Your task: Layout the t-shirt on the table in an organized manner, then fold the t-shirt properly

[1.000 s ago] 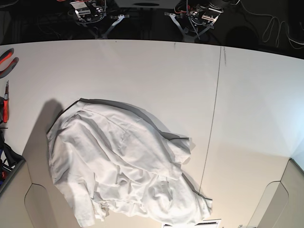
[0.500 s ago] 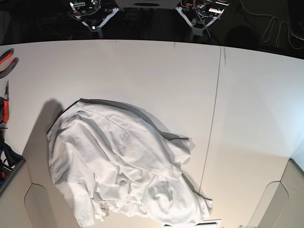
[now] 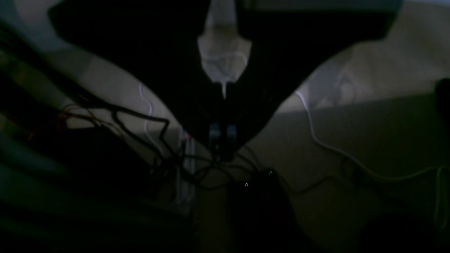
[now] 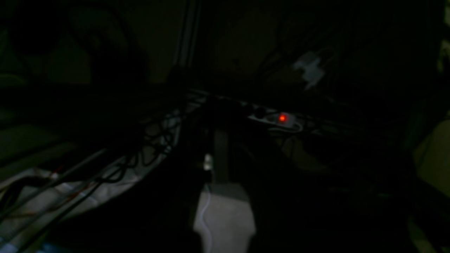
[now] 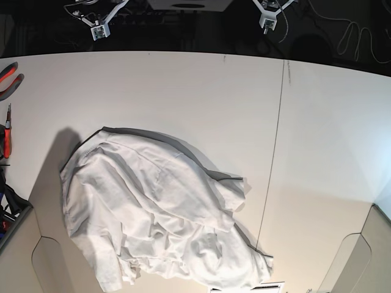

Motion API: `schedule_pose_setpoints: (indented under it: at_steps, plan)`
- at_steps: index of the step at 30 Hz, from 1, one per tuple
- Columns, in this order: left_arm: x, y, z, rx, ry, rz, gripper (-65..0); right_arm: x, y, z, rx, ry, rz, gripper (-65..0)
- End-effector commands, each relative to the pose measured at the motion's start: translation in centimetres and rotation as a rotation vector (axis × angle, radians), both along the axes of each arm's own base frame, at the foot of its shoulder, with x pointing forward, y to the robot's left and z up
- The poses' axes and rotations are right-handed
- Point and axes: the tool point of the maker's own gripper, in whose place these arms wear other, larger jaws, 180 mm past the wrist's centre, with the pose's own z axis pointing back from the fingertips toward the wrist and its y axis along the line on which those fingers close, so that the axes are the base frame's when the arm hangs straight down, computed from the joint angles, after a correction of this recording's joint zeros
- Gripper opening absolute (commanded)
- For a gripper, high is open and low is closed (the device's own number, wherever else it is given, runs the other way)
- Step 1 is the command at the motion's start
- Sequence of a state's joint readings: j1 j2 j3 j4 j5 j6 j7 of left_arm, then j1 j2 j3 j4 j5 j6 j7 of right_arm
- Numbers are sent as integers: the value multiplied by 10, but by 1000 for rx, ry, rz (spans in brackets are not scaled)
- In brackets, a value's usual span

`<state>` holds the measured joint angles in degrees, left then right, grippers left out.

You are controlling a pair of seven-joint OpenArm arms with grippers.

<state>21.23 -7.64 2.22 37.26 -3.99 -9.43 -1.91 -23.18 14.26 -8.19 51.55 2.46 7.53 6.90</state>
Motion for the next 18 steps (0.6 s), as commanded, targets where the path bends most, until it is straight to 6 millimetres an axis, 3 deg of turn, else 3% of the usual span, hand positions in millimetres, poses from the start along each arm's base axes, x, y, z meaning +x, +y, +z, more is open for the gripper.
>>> schedule_pose_setpoints:
  at_steps: [1,7,11,18]
  plan:
    - [0,4,5,2,-25,14,-650,-1,-2,8,10,-25,7,-650]
    - [-19,18,34,-73,-65,82,-650,-12,-2,38,47,-69,6,-650]
    - [-36,30,64,-151,-93,72,-650,-17,5,61,70,-104,42,-650]
    - [-51,46,136,-301,-117,-10,-650,8,26,130,134,-258,145,-650]
